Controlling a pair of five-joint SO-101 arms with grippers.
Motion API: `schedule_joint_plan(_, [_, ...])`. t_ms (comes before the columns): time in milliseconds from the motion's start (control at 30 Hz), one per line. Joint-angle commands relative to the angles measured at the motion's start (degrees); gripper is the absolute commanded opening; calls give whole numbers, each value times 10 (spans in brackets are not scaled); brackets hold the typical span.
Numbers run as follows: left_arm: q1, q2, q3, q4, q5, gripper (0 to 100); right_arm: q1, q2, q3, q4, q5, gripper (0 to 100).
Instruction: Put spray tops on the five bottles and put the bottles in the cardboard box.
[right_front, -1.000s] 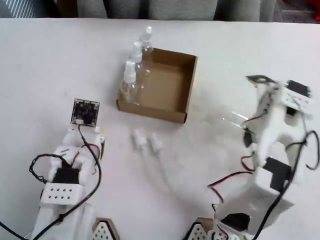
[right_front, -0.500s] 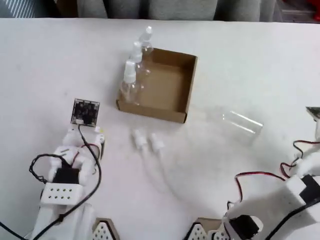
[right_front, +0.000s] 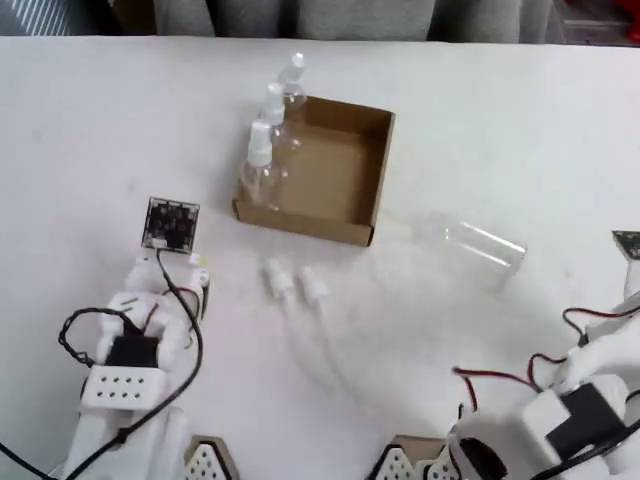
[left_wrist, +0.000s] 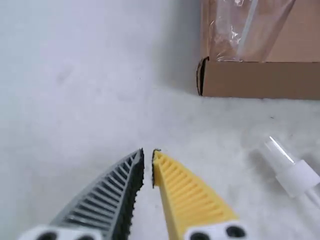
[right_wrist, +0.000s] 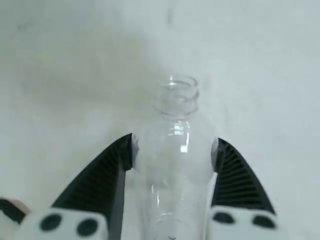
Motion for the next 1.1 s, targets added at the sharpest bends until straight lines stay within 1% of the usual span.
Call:
schedule_joint_plan(0, [7, -15, -13, 3, 1, 57, 0, -48, 36, -98, -58, 115])
schedule_joint_plan(133, [7, -15, -13, 4, 1, 57, -6, -34, 62, -167, -61, 117])
schedule_joint_plan(200, [7, -15, -13, 4, 1, 57, -8, -22, 62, -168, -36, 129])
schedule_joint_plan(267, [7, -15, -13, 4, 1, 57, -17, -10, 62, -167, -9, 181])
schedule_joint_plan(367, [7, -15, -13, 4, 1, 57, -22, 11, 60, -168, -4, 252])
schedule_joint_plan(633, [7, -15, -13, 5, 1, 57, -41, 15, 33, -165, -6, 255])
schedule_joint_plan(900, [7, -15, -13, 5, 0, 57, -29, 11, -71, -50, -3, 255])
schedule_joint_plan(1067, [7, -15, -13, 5, 0, 57, -14, 11, -122, 47, -3, 255])
